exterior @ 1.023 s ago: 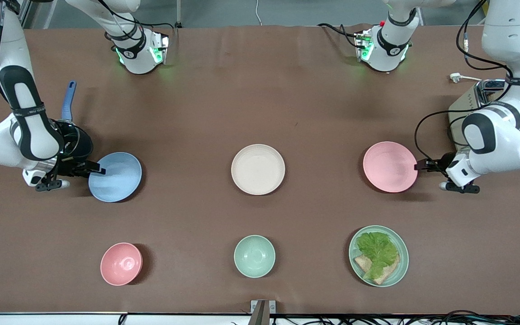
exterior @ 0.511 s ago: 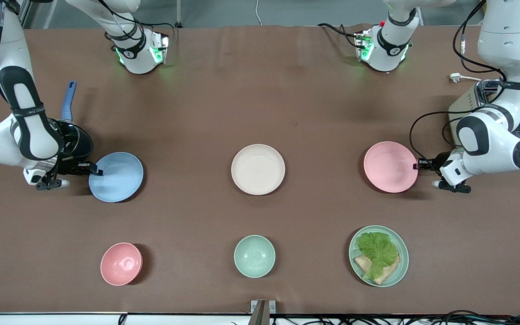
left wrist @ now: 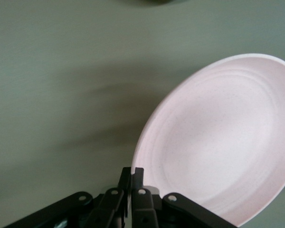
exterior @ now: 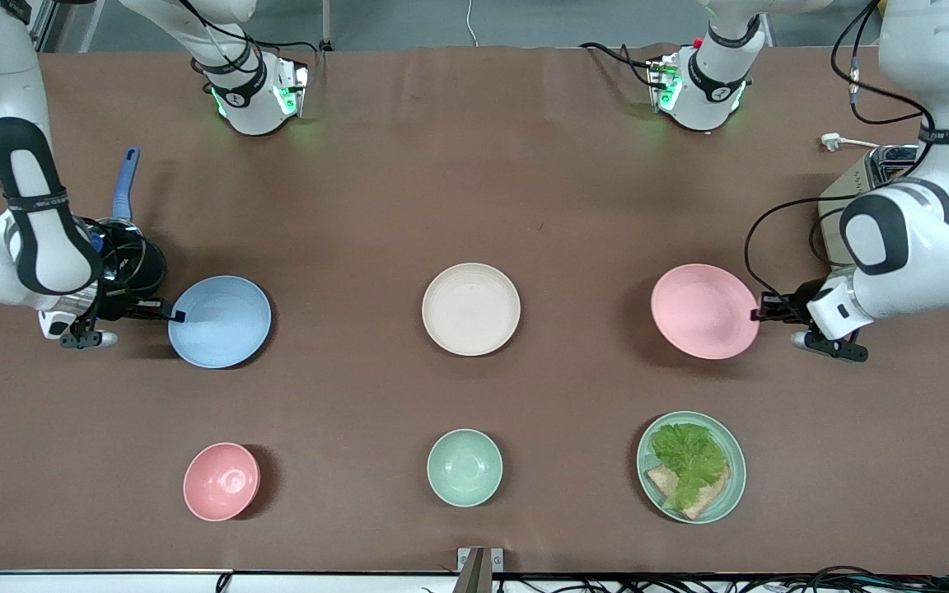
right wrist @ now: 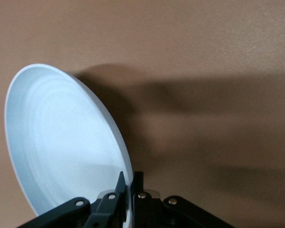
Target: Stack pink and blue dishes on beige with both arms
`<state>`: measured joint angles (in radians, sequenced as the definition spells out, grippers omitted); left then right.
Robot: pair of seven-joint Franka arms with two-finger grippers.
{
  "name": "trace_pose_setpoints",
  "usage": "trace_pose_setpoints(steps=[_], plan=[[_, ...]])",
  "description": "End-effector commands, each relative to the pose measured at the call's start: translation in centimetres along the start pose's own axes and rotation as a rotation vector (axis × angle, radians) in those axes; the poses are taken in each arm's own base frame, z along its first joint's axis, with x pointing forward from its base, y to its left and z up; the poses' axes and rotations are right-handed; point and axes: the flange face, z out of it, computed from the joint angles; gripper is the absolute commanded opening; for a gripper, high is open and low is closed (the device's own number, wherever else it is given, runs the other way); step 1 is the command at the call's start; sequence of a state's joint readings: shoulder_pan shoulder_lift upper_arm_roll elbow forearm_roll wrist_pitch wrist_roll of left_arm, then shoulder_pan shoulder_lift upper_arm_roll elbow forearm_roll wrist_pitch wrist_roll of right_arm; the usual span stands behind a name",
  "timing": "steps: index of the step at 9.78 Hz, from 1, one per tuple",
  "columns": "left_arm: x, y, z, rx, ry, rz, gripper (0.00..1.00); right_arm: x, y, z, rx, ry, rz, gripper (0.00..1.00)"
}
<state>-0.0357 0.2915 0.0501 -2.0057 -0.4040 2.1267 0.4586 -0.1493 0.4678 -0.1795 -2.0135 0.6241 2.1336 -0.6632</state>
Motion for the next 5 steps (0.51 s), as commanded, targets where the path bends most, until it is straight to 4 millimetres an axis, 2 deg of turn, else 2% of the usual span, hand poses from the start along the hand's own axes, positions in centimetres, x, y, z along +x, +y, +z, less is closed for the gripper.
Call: trace_pose_setpoints(steps=[1,2,3,4,5], plan=[[0.4,8.0,2.4,-0.041,-0.046,-0.028,0.01,0.6,-4.1,-5.9,0.050,-0.030,0.064,0.01],[1.1,12.8,2.0,-0.045,-0.041,-0.077,0.01,1.1,-6.4,-8.6,0.027,-0.062,0.115,0.01],[1.8,17.5,1.5,-0.055,-0.032,-0.125,0.01,1.7,-9.6,-11.3,-0.017,-0.092,0.156,0.01],[2.2,21.4,1.7,-0.068,-0.035,-0.155,0.01,2.1,-12.1,-12.7,-0.020,-0.120,0.214,0.01],[2.0,24.7,2.9,-0.078,-0.060,-0.160,0.01,2.2,-16.2,-13.3,-0.028,-0.119,0.243,0.01]])
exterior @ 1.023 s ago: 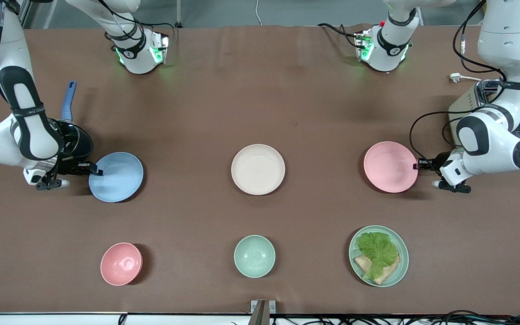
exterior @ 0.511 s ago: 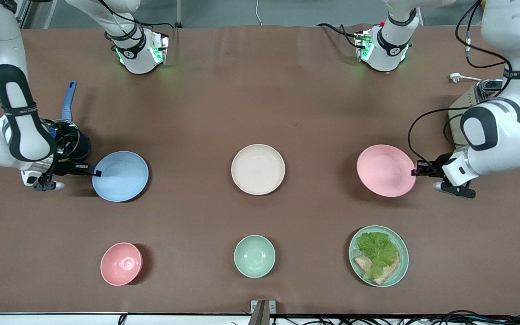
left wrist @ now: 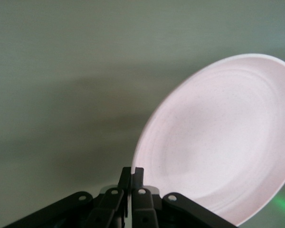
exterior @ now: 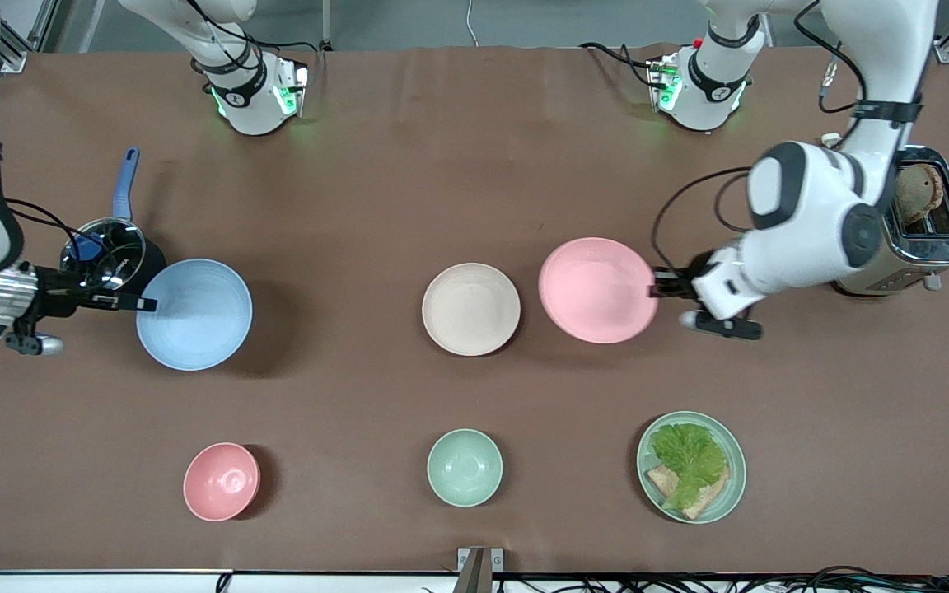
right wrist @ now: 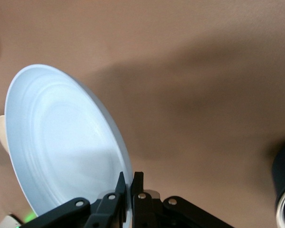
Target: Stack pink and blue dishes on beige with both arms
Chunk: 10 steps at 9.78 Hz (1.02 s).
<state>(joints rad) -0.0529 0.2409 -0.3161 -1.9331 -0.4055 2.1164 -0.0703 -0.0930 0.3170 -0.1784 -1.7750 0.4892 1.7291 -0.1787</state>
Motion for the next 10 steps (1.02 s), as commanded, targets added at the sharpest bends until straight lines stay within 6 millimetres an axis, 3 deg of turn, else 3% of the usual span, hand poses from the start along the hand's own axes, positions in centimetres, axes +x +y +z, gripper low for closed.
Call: trace_pose_setpoints(steps=[1,3,5,7,9,10], plan=[[-0.6,4.0,4.9,-0.022,-0.077,-0.005,0.01,-1.8,-8.2,-0.1,-0.067,-0.008,0.071,0.01],[-0.7,6.9,11.9,-0.030,-0.113,-0.058,0.03,-3.5,-14.5,1.7,-0.152,0.010,0.096,0.01],[-0.6,7.9,17.2,0.046,-0.055,-0.097,0.04,-4.3,-17.9,3.5,-0.155,0.011,0.100,0.01],[0.2,9.2,19.3,0.074,-0.048,-0.145,0.04,-5.3,-21.2,5.4,-0.153,0.015,0.102,0.01],[0.7,10.4,21.2,0.121,-0.030,-0.166,0.04,-5.7,-22.7,6.5,-0.153,0.014,0.086,0.01],[0.1,11.0,22.5,0.162,-0.024,-0.149,0.04,-6.0,-23.6,7.3,-0.152,0.013,0.067,0.01]])
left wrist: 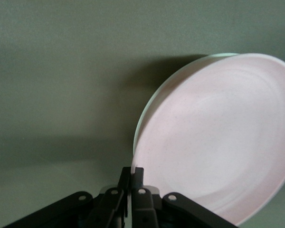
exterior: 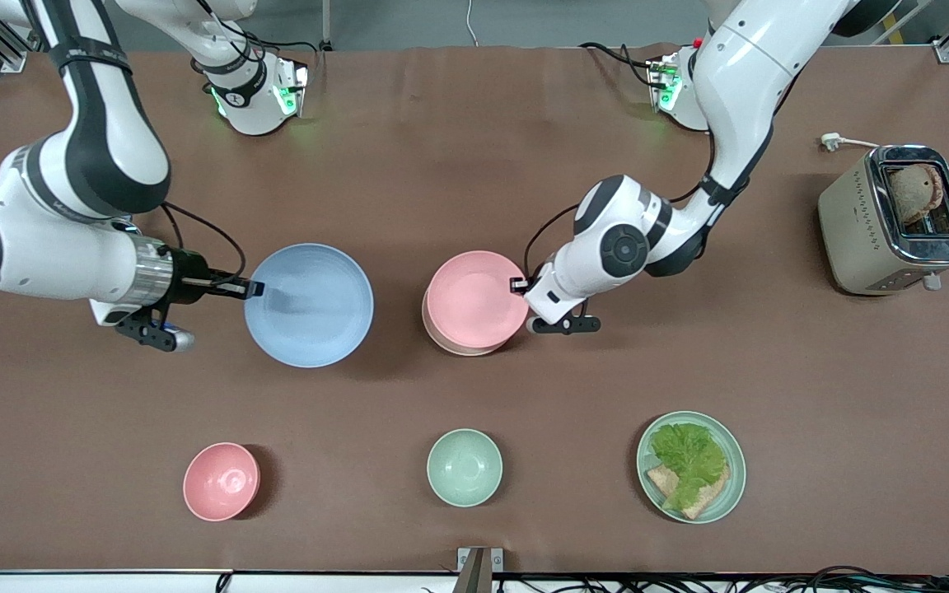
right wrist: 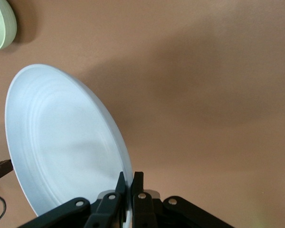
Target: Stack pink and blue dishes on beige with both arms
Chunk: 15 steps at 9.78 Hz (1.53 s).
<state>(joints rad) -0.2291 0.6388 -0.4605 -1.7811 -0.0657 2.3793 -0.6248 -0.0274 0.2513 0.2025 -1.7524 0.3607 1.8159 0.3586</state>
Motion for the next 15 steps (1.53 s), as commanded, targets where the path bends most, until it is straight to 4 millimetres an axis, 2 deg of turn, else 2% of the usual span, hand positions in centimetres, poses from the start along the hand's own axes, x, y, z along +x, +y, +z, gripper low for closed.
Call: trace_pose_setpoints(steps=[1,2,3,4,5,6,7,9,11,12,13,14,15], plan=[[-0.4,1.2,3.2,0.056,0.004,0.005,0.04,-0.7,-0.6,2.2,-0.015,0.019,0.000,0.01],[0.1,1.3,3.3,0.052,0.009,-0.006,0.12,-1.0,-1.0,3.4,-0.013,0.027,-0.006,0.01],[0.7,1.6,3.0,0.033,0.011,-0.043,0.41,-1.4,-1.7,4.1,-0.009,0.031,-0.018,0.01],[1.2,1.9,2.6,0.031,0.027,-0.052,0.98,-1.4,-1.6,4.4,-0.007,0.030,-0.016,0.01],[1.4,1.8,1.4,0.028,0.041,-0.051,1.00,-1.8,-2.2,5.3,-0.008,0.033,-0.026,0.01],[1.8,1.9,-1.7,0.019,0.076,-0.052,1.00,-2.2,-2.8,6.3,-0.005,0.039,-0.015,0.01],[1.8,2.0,-6.0,0.013,0.111,-0.069,1.00,-3.4,-4.8,7.9,0.005,0.040,-0.010,0.01],[2.2,-0.7,-15.4,0.065,0.178,-0.089,1.00,-5.2,-8.1,12.8,0.024,0.028,-0.031,0.02],[3.0,-7.4,-23.9,0.177,0.186,-0.053,1.00,-6.8,-11.2,18.3,0.056,0.045,-0.042,0.03],[2.9,-9.7,-27.4,0.195,0.214,-0.033,1.00,-7.7,-12.7,20.5,0.066,0.050,-0.068,0.03],[2.3,-11.9,-30.9,0.218,0.230,-0.004,1.00,-8.1,-13.4,22.2,0.076,0.059,-0.081,0.03],[0.7,-13.7,-34.6,0.249,0.228,0.000,1.00,-8.3,-13.9,24.2,0.085,0.064,-0.086,0.03],[-0.4,-16.6,-38.7,0.257,0.253,0.000,1.00,-8.3,-14.0,24.9,0.093,0.073,-0.089,0.04]])
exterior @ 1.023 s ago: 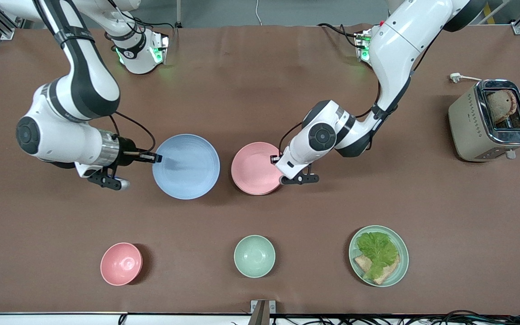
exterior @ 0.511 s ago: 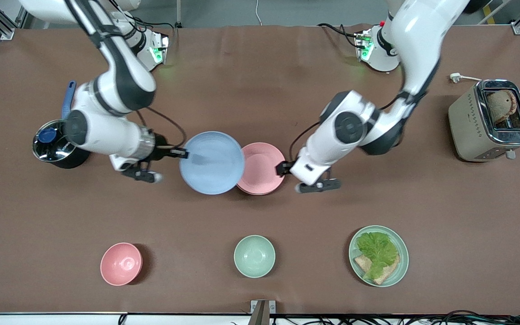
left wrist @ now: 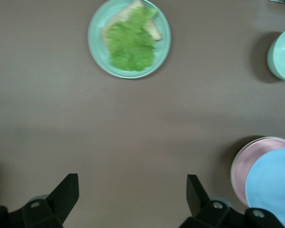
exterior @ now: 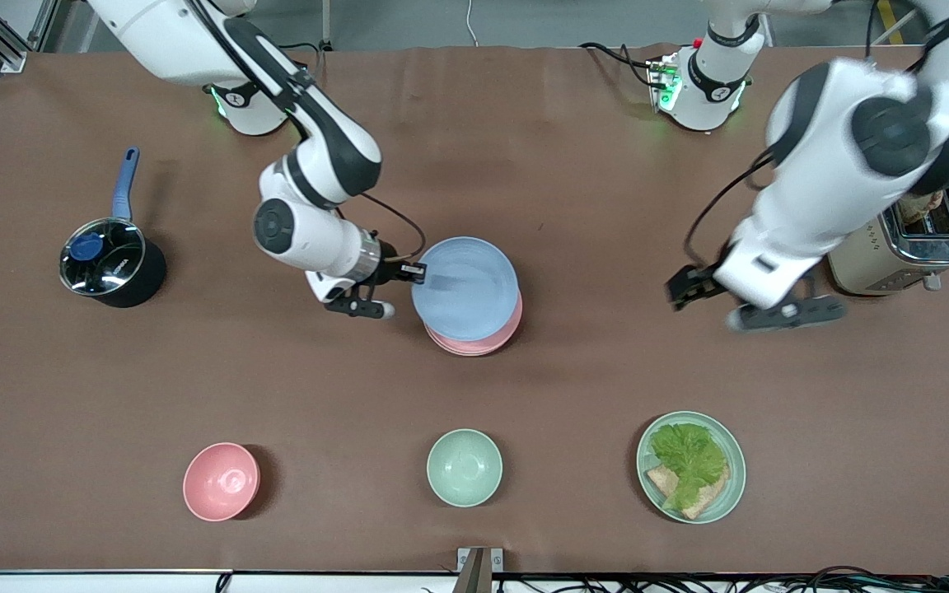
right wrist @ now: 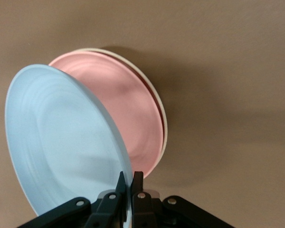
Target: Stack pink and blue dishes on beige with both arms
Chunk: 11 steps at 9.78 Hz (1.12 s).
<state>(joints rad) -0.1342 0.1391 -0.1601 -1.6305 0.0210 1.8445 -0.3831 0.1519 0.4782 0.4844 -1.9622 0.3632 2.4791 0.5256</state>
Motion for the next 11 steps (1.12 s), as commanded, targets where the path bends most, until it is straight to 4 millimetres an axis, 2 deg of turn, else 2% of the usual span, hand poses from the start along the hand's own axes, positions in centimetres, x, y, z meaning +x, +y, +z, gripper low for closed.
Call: trace_pose_setpoints(steps=[1,3,4,6,7,8,9,10,11], plan=[[-1.9,-5.9,-5.4,0.027,0.031,0.045,1.00,0.2,0.0,1.2,0.011,0.008,0.010,0.04],[-5.6,-9.6,-10.6,0.046,-0.012,0.039,1.00,-0.3,0.3,2.3,0.003,0.002,0.005,0.07],[-6.2,-10.9,-11.9,0.046,-0.006,0.019,1.00,-0.3,0.4,2.3,0.000,0.003,0.000,0.07],[-5.2,-11.0,-14.1,0.041,0.027,0.010,1.00,-0.1,1.1,3.0,-0.012,-0.007,0.003,0.08],[-4.2,-11.0,-15.2,0.050,-0.002,0.003,1.00,0.1,1.4,3.4,-0.026,-0.007,-0.009,0.13],[-3.1,-10.8,-15.0,0.058,-0.041,0.003,1.00,0.2,1.7,3.8,-0.032,-0.012,-0.010,0.45],[-3.1,-10.9,-14.7,0.059,-0.063,0.000,1.00,0.3,1.9,3.7,-0.034,-0.015,-0.005,0.75],[-3.2,-10.9,-14.7,0.059,-0.063,0.004,1.00,0.4,1.5,3.3,-0.029,-0.007,-0.010,1.00],[-3.0,-11.0,-14.0,0.062,-0.078,0.002,1.00,0.6,0.5,0.9,-0.018,0.033,-0.032,1.00]])
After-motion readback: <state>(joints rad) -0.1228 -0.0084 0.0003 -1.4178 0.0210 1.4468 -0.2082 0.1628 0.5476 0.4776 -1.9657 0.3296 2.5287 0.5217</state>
